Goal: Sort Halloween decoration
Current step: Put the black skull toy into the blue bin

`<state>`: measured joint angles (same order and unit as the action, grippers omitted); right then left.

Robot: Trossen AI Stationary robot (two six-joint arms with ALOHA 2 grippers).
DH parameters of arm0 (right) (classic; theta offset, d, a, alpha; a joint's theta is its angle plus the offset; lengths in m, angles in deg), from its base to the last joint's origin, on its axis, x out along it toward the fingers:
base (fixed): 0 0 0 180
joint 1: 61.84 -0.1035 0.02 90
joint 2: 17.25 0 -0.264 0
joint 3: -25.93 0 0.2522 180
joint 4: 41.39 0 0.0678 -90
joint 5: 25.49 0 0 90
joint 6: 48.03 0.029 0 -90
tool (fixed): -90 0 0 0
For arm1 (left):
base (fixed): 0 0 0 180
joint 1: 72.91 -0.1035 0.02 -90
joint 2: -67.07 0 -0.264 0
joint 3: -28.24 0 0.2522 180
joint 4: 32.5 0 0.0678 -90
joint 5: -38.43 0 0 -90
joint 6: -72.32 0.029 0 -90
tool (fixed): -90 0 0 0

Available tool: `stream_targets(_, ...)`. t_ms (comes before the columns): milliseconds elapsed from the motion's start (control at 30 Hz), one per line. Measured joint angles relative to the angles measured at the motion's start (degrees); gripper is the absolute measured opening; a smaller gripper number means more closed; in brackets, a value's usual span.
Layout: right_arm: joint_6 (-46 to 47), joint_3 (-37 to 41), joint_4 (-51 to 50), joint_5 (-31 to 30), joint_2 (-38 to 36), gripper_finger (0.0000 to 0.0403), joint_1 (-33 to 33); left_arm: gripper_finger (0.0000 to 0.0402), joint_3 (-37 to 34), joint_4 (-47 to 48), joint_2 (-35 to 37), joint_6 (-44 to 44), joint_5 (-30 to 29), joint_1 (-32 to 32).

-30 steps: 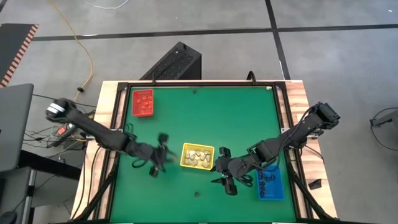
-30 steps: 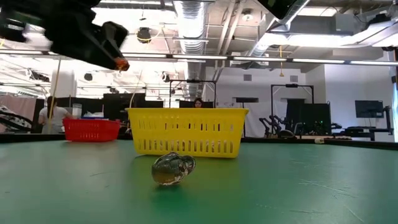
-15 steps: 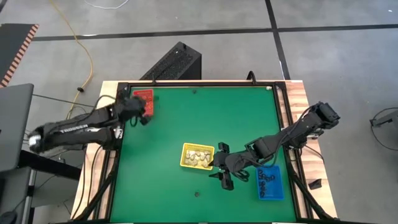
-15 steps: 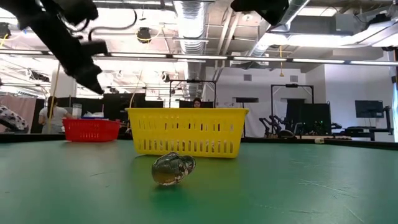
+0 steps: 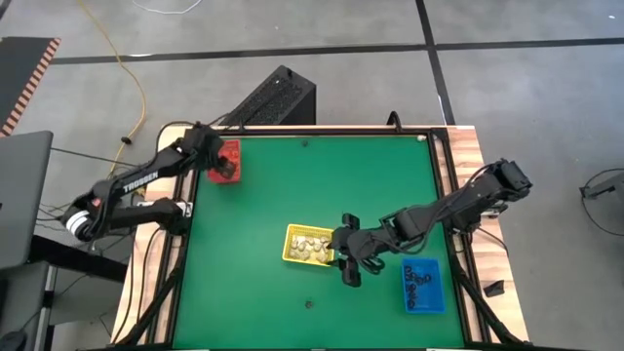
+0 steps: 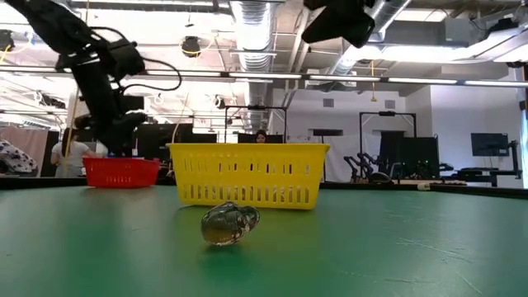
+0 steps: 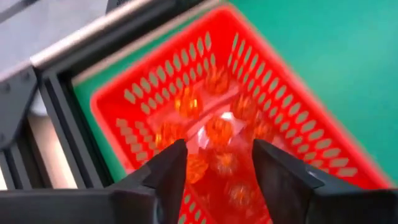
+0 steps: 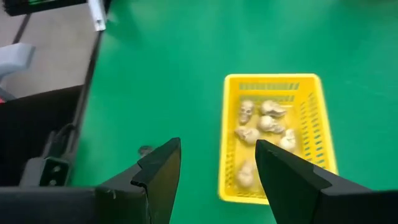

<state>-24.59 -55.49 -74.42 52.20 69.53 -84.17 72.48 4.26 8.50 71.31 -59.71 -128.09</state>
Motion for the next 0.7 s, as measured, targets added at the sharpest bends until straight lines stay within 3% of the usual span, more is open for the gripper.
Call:
stream_targets(167,-1.86,0.04,0.43,-7.41,0.70,0.0239,4.60,0.0200,3.25,-0.49,0.07,0.55,0.82,0.86)
stream_targets(267,-2.93,-0.51,1.33,-9.72,0.60,0.0239,12.32,0.0203,3.12,-5.14,2.76,-0.14,6.21,2.37)
stream_targets(400,-2.94,-3.21,3.95,-1.77,3.68,0.0239,26.95,0.0204,-1.37,-17.31,5.94,-3.03,17.68,7.35)
stream_targets(467,-2.34,-5.02,4.06,0.39,7.39,0.0239,34.14,0.0204,-5.21,-25.71,7.11,-4.68,19.80,10.53)
stream_targets(600,0.40,-12.22,4.35,4.40,17.42,0.0239,46.18,0.0204,-13.37,-43.35,7.50,-5.03,16.90,15.20)
stream_targets(700,2.04,-20.55,0.79,5.93,25.66,0.0239,51.21,0.0204,-16.90,-51.74,7.14,-1.43,12.34,15.52)
